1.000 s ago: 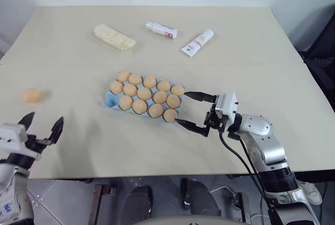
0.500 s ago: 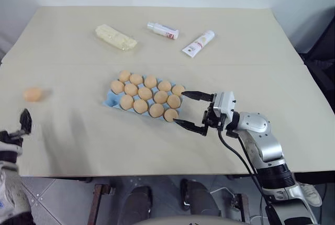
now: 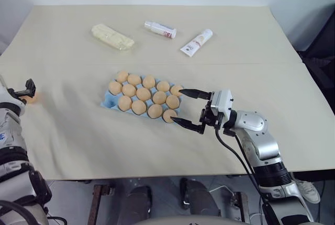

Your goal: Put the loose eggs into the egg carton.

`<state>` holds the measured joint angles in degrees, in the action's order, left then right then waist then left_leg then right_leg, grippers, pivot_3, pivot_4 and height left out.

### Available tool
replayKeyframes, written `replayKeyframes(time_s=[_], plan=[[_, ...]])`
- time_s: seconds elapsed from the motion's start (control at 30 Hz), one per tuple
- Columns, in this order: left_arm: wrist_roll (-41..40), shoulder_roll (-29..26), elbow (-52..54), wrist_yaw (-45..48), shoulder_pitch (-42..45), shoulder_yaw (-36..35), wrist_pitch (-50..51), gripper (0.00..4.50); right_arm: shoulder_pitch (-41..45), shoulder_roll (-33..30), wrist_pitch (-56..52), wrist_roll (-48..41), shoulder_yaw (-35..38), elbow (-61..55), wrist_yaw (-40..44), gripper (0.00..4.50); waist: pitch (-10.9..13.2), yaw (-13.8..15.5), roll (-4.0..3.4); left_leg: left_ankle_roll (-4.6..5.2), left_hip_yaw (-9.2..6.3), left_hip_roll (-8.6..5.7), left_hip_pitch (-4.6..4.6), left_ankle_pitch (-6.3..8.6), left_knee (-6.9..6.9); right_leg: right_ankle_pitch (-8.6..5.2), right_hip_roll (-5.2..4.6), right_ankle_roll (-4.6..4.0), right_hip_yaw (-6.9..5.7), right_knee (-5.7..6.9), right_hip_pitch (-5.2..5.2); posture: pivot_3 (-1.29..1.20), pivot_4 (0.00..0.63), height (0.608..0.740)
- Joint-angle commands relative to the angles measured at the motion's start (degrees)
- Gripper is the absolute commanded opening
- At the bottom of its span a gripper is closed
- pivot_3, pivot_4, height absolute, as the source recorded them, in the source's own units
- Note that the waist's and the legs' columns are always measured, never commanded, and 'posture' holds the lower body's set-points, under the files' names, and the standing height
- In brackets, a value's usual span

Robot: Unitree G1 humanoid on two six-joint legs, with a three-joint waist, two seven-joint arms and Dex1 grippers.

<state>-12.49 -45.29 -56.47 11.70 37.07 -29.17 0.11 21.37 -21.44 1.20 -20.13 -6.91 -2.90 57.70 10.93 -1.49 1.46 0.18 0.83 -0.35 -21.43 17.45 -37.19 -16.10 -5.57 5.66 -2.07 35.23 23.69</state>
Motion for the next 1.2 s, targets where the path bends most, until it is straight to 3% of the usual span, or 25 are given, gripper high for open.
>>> replayKeyframes(time_s=[0.03, 0.17, 0.2, 0.27, 0.47, 0.53, 0.67, 0.77, 0.97, 1.2], plan=[[2.3, -1.9, -6.6, 0.3, 3.1, 2.4, -0.9, 4.48, -0.7, -0.4, 0.5, -0.1, 0.6, -2.7, -0.8, 4.5, 0.0, 0.0, 0.0, -0.01, 0.03, 0.0, 0.0, 0.0, 0.0, 0.0, -0.05, 0.0, -0.15, -0.01, 0.0, 0.0, 0.15, 0.74], [2.9, -2.2, -10.3, 0.0, 5.1, 4.0, -1.3, 4.48, -1.3, -0.7, 0.3, -0.1, 0.8, -3.6, -1.7, 4.5, 0.0, -0.1, 0.01, -0.06, 0.21, 0.04, -0.01, 0.08, -0.01, 0.0, -0.2, 0.0, -0.7, -0.01, 0.06, 0.0, 0.15, 0.74], [2.9, -2.2, -10.7, -0.4, 5.2, 4.1, -1.8, 4.3, -1.5, -0.7, 0.2, -0.1, 0.8, -3.8, -2.0, 4.5, 0.0, 0.0, 0.02, -0.06, 0.26, 0.04, -0.01, 0.09, 0.0, 0.0, -0.22, 0.0, -0.75, -0.01, 0.09, 0.0, 0.15, 0.74], [2.4, -2.3, -11.3, 0.2, 5.3, 3.9, -2.2, 3.89, -1.7, -0.7, 0.2, -0.1, 0.7, -4.1, -2.3, 4.5, 0.0, 0.0, 0.02, -0.05, 0.33, 0.04, -0.01, 0.11, -0.02, 0.0, -0.27, 0.0, -0.83, 0.0, 0.1, 0.0, 0.15, 0.74], [0.4, -2.1, -10.3, 4.6, 3.2, 2.8, -7.1, 2.01, -2.5, -0.6, 0.4, 0.0, 0.4, -4.2, -2.8, 4.5, 0.0, 0.0, 0.02, -0.02, 0.39, 0.04, 0.0, 0.13, -0.09, 0.0, -0.31, 0.0, -0.82, 0.06, 0.1, 0.0, 0.15, 0.74], [-1.5, -1.6, -8.9, 8.3, 2.0, 1.4, -10.1, 1.94, -2.5, -0.6, 0.4, 0.0, 0.4, -4.2, -2.8, 4.5, 0.0, -0.1, 0.02, -0.02, 0.42, 0.04, 0.02, 0.13, -0.08, 0.0, -0.32, 0.0, -0.79, 0.06, 0.1, 0.0, 0.15, 0.74], [-6.7, 1.0, 0.7, 24.1, -2.4, 1.0, -15.7, 1.93, -2.2, -0.7, 0.4, 0.0, 0.4, -3.6, -2.7, 4.5, 0.0, 0.0, 0.02, -0.03, 0.44, 0.06, 0.03, 0.14, -0.08, 0.0, -0.35, -0.01, -0.78, 0.07, 0.14, 0.0, 0.15, 0.74], [-13.1, 4.4, 20.5, 36.6, -10.2, 5.1, -8.0, 1.93, -2.2, -0.8, 0.4, 0.1, 0.4, -3.4, -2.6, 4.5, 0.0, 0.1, 0.01, 0.0, 0.42, 0.04, 0.02, 0.15, -0.1, 0.0, -0.47, -0.01, -0.78, 0.06, 0.11, 0.0, 0.15, 0.74], [-13.7, 6.5, 40.1, 40.9, -16.6, 12.4, 0.5, 1.93, -2.0, -0.6, 0.4, 0.2, 0.1, -2.9, -2.5, 4.5, 0.0, -0.1, -0.01, 0.09, 0.34, 0.0, 0.04, 0.19, -0.11, 0.0, -0.69, -0.03, -0.71, -0.02, 0.01, 0.0, 0.15, 0.74], [-10.5, 7.5, 41.8, 43.2, -16.7, 17.7, 0.2, 1.93, -2.9, -0.5, 0.1, 0.3, 0.1, -4.1, -3.2, 4.5, 0.0, -0.1, -0.02, 0.09, 0.48, 0.0, 0.13, 0.18, -0.1, -0.01, -0.6, -0.04, -0.76, 0.08, 0.02, 0.0, 0.15, 0.74]])
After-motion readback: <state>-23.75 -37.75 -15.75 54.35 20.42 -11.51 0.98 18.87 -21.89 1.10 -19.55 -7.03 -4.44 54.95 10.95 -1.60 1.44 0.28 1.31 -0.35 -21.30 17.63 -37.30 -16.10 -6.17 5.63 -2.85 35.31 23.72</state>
